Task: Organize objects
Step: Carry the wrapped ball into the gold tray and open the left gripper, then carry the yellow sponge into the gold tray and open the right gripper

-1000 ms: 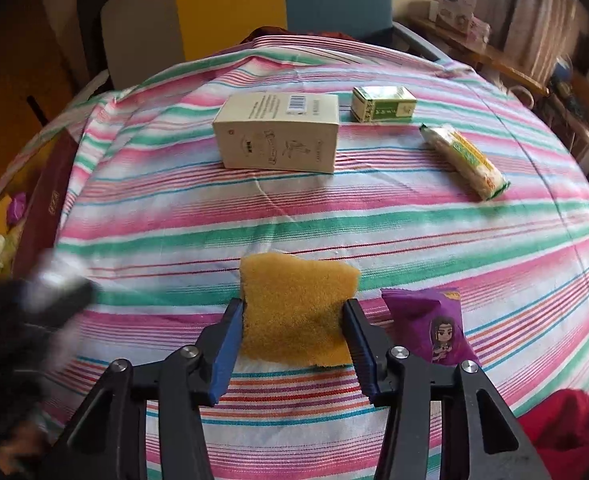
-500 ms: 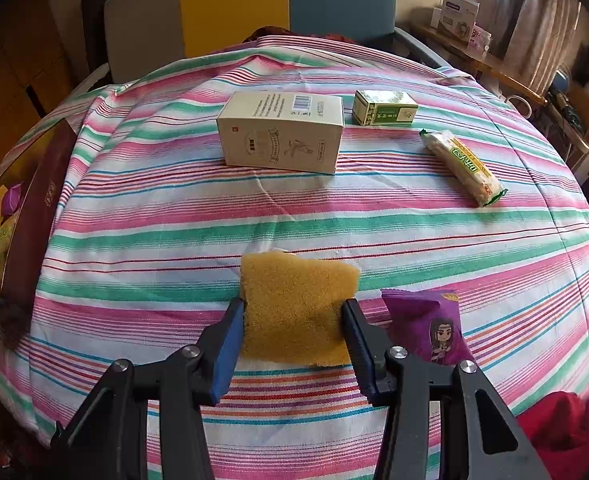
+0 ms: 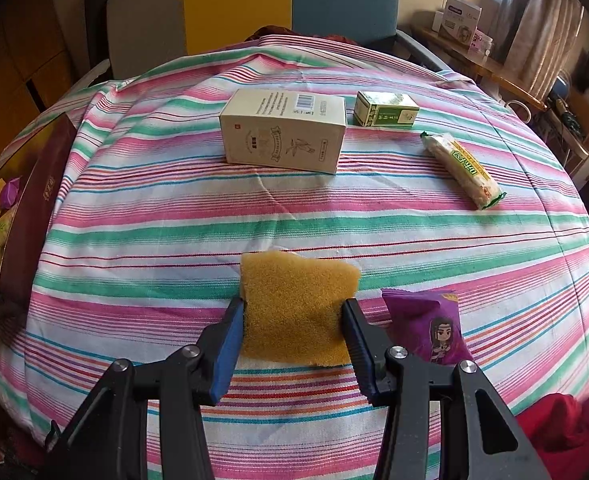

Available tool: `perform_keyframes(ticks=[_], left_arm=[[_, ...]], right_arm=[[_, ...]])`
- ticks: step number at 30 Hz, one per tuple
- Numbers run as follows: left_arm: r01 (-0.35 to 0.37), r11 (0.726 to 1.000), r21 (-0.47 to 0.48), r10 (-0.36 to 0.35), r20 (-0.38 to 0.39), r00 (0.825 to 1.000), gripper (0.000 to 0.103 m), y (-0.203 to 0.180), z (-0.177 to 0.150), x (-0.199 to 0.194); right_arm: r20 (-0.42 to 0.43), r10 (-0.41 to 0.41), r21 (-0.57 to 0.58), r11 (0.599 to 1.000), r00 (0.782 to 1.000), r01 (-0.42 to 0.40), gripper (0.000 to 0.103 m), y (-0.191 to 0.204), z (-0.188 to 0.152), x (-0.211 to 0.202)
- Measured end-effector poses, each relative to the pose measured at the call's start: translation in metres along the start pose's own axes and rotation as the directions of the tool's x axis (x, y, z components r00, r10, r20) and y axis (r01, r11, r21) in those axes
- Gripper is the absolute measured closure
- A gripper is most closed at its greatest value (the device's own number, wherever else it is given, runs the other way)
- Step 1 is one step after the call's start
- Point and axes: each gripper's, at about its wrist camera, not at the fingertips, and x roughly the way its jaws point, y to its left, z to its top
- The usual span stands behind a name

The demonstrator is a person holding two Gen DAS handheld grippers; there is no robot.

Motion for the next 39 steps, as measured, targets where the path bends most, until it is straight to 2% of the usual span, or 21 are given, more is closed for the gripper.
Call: perform_keyframes(ticks=[2,3,6,8,13,19,22,26,29,31,34,39], left_arm=[[-0.013,1.0,-0.008,0.013,-0.012,1.0,0.068,0.006,-0.001,0.005],[0.006,1.0,-0.018,-0.006,-0.022,1.0,0.066,0.01,-0.001,0.007],[0.043,0.998,-0.045,-0.045,-0.045,0.998,0.056,0.016,-0.002,0.012],[0.051,0.998,-0.04,-0.053,-0.049,0.997,0.046,0.014,-0.002,0.012],[0.069,0.997,-0.038,-0.07,-0.024,0.997,0.045,0.017,-0.006,0.0],[0.117,0.989,-0.091,-0.109,0.084,0.99,0.045,0.034,-0.005,-0.034],[0.046,0.995,-0.09,-0.034,0.131,0.991,0.045,0.041,-0.004,-0.048],[-0.013,0.994,-0.112,0.031,0.16,0.987,0.044,0.047,-0.004,-0.065],[-0.02,0.993,-0.118,0.04,0.17,0.985,0.044,0.049,-0.004,-0.071],[-0.017,0.993,-0.117,0.038,0.175,0.984,0.044,0.05,-0.006,-0.074],[-0.019,0.993,-0.119,0.04,0.178,0.983,0.044,0.052,-0.008,-0.075],[-0.024,0.99,-0.14,0.049,0.184,0.982,0.044,0.059,-0.012,-0.076]], right_arm=[[-0.001,0.001,0.0,1.0,1.0,-0.001,0.054,0.0,0.0,0.0],[-0.001,0.001,0.0,1.0,1.0,-0.001,0.054,0.0,0.0,0.0],[-0.001,0.001,-0.001,1.0,1.0,-0.001,0.054,0.0,0.0,0.0],[-0.001,0.001,-0.001,1.0,1.0,-0.001,0.054,0.0,0.0,0.0],[0.0,0.0,-0.005,1.0,1.0,0.0,0.054,0.0,0.0,0.0],[0.008,-0.001,-0.002,1.0,1.0,0.001,0.056,0.0,0.0,-0.001],[0.011,0.004,0.008,1.0,1.0,-0.004,0.057,-0.002,0.001,-0.002],[0.011,0.011,0.018,1.0,1.0,-0.012,0.057,-0.003,0.001,-0.004],[0.026,0.052,0.034,0.998,0.998,-0.053,0.057,0.004,0.004,-0.013],[0.049,0.1,0.031,0.994,0.994,-0.102,0.057,0.018,0.009,-0.023],[0.088,0.193,-0.041,0.981,0.977,-0.19,0.057,0.061,0.019,-0.044],[0.104,0.356,-0.238,0.916,0.929,-0.324,0.057,0.158,0.032,-0.075]])
